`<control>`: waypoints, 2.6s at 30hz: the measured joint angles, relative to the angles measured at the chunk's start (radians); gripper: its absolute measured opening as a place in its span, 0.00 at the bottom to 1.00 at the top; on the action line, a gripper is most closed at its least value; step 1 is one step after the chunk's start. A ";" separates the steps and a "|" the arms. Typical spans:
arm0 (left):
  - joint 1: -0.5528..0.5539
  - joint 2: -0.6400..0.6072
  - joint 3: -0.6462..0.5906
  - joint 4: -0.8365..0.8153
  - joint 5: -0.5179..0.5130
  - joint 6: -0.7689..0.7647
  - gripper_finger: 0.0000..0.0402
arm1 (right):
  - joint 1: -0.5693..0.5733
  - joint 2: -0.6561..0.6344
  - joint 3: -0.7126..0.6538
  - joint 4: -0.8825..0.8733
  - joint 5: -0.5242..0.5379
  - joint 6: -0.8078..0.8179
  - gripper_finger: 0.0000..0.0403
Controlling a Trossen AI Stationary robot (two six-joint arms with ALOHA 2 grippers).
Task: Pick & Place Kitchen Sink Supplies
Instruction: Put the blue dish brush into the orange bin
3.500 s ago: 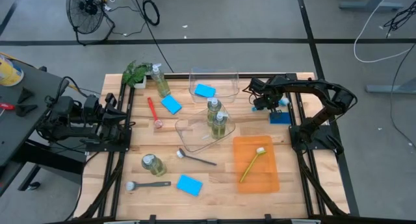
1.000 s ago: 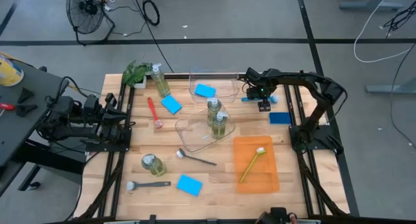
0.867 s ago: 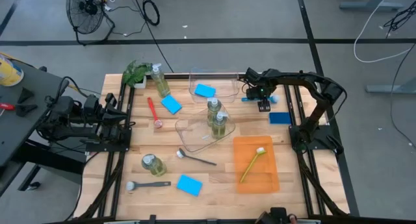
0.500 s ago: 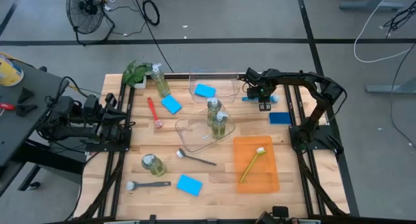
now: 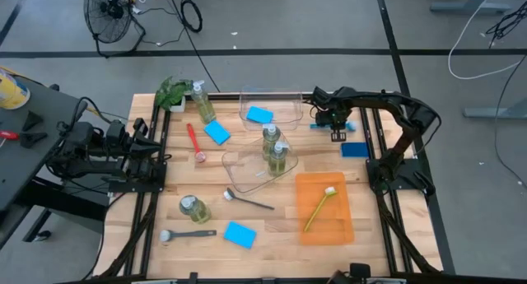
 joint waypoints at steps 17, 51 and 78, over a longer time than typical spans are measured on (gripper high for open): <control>0.000 0.000 0.000 0.000 0.000 0.000 0.09 | 0.000 -0.226 0.007 -0.125 0.058 0.122 0.04; 0.000 0.000 0.000 0.000 0.000 0.000 0.09 | 0.695 -0.426 0.277 -0.405 -0.111 -0.247 0.04; 0.000 0.000 0.000 0.000 0.000 0.000 0.09 | 1.139 -0.258 0.229 -0.262 -0.258 0.026 0.04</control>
